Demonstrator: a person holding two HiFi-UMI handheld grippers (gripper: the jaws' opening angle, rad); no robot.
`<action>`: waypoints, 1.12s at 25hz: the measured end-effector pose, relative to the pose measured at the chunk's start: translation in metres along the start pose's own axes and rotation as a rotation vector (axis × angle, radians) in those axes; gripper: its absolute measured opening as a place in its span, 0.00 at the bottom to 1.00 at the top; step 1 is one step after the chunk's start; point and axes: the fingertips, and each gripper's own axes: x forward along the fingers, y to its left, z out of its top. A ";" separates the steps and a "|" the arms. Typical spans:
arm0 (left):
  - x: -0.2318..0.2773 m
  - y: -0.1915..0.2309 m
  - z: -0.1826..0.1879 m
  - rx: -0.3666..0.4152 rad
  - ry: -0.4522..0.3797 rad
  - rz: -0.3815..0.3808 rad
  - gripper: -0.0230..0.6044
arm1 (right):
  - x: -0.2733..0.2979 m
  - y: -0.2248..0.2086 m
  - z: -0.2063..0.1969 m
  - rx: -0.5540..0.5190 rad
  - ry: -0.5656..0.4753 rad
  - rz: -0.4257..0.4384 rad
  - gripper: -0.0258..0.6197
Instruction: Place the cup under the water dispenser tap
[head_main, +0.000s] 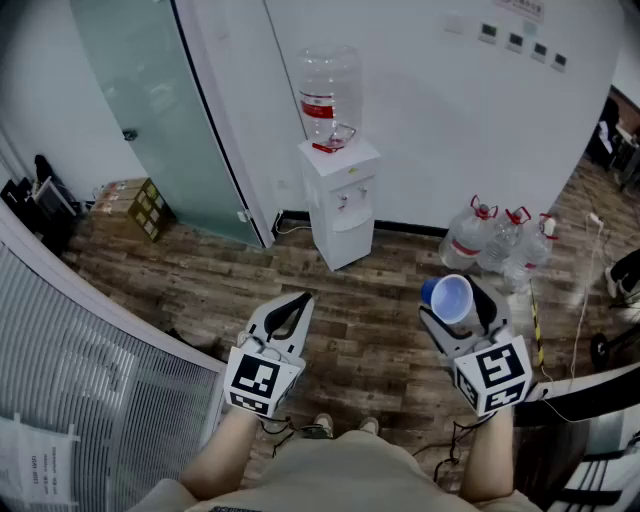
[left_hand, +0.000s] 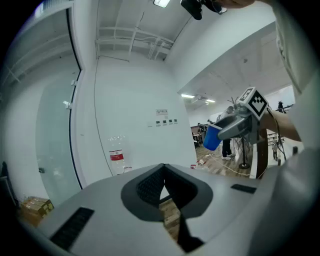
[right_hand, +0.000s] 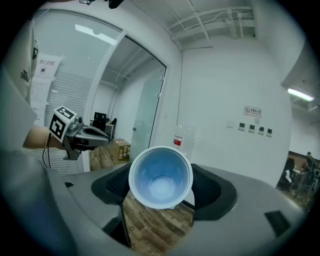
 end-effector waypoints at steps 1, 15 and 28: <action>0.001 -0.001 0.000 0.000 0.003 0.000 0.05 | 0.000 -0.001 -0.001 0.005 -0.002 0.006 0.61; 0.032 -0.032 -0.007 -0.006 0.058 0.003 0.05 | -0.004 -0.034 -0.035 0.005 0.035 0.042 0.61; 0.059 -0.044 -0.016 -0.016 0.060 0.014 0.05 | 0.012 -0.054 -0.060 0.015 0.049 0.081 0.61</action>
